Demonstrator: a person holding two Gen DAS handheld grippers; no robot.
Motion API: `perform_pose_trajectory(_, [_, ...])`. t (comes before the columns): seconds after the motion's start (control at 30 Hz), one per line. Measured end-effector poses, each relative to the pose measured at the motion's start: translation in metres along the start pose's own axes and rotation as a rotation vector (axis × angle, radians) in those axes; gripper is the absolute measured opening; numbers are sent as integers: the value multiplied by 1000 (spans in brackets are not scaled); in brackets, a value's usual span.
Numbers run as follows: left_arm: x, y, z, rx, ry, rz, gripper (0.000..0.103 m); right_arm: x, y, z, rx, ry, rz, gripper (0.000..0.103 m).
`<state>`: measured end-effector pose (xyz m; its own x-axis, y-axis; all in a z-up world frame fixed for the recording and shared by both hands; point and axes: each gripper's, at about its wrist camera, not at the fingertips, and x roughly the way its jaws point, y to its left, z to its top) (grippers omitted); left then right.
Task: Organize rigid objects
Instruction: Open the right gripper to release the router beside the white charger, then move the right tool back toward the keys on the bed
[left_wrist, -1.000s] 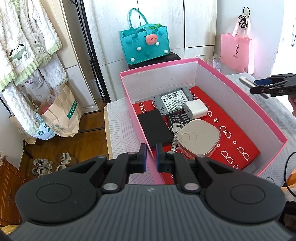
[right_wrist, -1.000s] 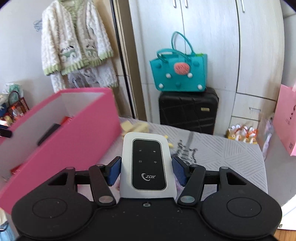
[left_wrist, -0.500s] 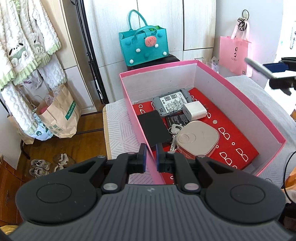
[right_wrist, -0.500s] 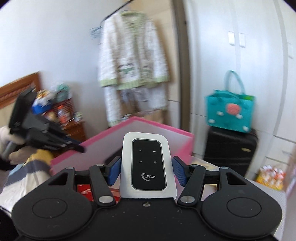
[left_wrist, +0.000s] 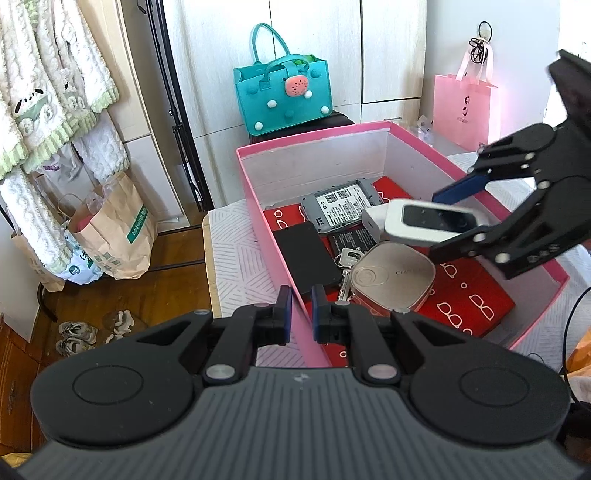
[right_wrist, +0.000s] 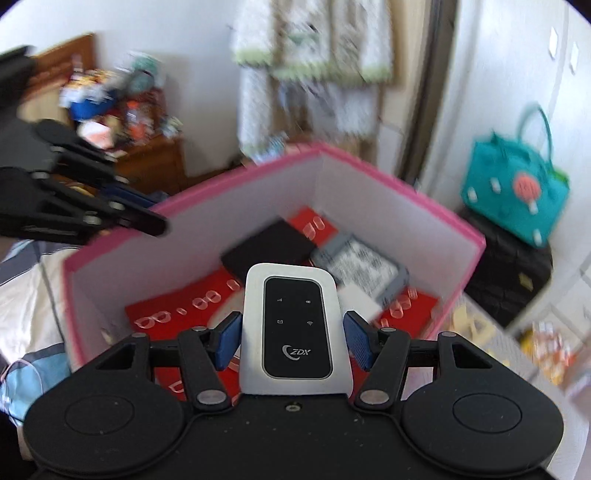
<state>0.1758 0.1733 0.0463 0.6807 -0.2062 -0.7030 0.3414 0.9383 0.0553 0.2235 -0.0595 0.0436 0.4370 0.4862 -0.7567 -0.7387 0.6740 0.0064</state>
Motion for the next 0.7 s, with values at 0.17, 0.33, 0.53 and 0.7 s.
perform_pose_trajectory(0.17, [1, 5, 0, -22, 6, -31, 10, -1, 8, 0, 35, 22, -77, 67])
perform_pose_trajectory(0.33, [1, 6, 0, -25, 4, -36, 10, -30, -5, -8, 119, -49, -71, 69])
perform_pose_trajectory(0.53, [1, 6, -1, -29, 1, -34, 10, -81, -34, -36, 207, -242, -73, 70])
perform_pose_trajectory(0.7, [1, 4, -1, -27, 3, -27, 10, -105, -57, -66, 238, -293, -151, 70])
